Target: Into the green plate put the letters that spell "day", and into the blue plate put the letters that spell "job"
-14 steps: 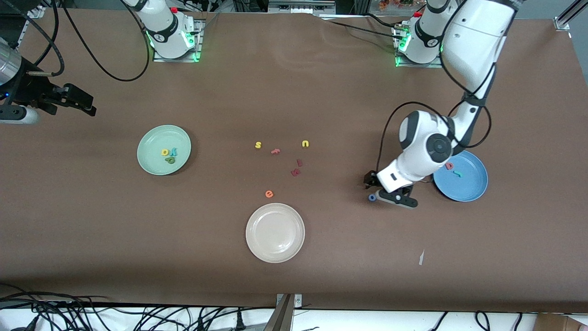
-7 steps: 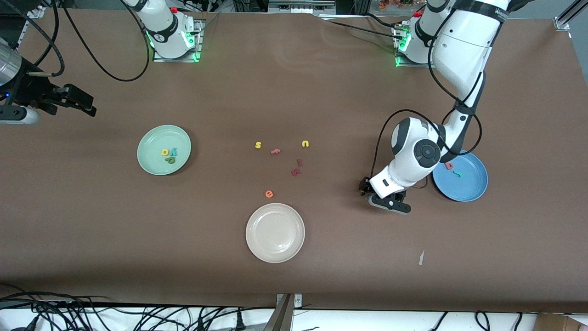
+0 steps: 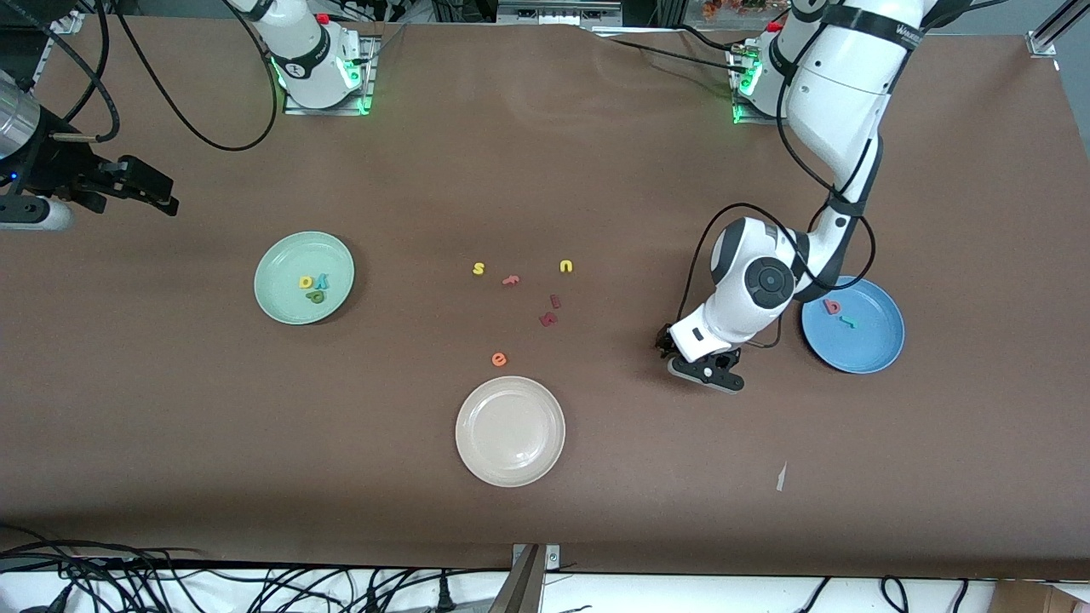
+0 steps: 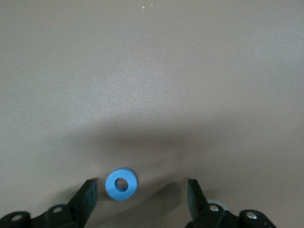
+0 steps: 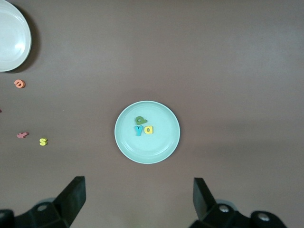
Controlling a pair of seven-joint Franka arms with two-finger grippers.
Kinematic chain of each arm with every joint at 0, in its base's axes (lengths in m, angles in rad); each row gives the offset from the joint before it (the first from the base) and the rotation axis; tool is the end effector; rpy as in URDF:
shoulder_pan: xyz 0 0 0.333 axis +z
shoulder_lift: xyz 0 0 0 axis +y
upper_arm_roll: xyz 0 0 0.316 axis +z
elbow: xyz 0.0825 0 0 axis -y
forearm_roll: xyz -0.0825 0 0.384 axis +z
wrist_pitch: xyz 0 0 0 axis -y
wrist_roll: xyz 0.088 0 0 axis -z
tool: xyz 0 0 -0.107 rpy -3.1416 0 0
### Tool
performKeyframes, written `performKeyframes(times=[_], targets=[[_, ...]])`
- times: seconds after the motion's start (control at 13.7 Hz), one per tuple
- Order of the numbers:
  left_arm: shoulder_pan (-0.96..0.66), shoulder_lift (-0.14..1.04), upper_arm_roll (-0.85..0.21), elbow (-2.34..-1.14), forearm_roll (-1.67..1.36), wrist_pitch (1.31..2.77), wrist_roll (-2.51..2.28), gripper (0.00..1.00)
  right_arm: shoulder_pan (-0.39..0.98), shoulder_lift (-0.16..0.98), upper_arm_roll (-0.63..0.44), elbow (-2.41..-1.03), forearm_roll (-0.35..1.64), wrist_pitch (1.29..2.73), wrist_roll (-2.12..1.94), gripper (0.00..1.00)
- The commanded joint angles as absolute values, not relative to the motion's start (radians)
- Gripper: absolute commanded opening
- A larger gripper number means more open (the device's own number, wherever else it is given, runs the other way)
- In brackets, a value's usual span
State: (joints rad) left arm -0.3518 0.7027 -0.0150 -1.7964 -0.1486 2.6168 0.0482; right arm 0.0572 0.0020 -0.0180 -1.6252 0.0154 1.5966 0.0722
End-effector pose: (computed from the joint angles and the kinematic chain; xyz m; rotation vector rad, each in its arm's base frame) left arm 0.6204 -0.2340 0.1668 2.9980 -0.4325 0.1533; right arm 0.5554 0.0234 0.5999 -3.1271 0.0526 0.0491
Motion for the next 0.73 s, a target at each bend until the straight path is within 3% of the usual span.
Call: performKeyframes(times=[0.0,0.15,0.29,0.51,0.66], targets=[[-0.364,0.733,0.003,-1.772,-0.126,2.638,0.041,0.79,0.051,-0.009,-0.017,-1.634,0.031,1.6,0.061,1.0],[-0.365,0.733,0.005,-1.772,-0.124,2.638,0.048,0.7,0.051,-0.009,-0.017,-1.634,0.031,1.6,0.061,1.0],[-0.364,0.733,0.006,-1.772,-0.124,2.638,0.048,0.54,0.051,-0.008,-0.017,-1.634,0.031,1.6,0.061,1.0],[-0.364,0.735,0.014,-1.773,-0.124,2.638,0.049,0.21,0.051,-0.008,-0.017,-1.634,0.031,1.6,0.061,1.0],[-0.362,0.736,0.015,-1.773,-0.124,2.638,0.052,0.05,0.051,-0.009,-0.017,-1.634,0.031,1.6,0.061,1.0]])
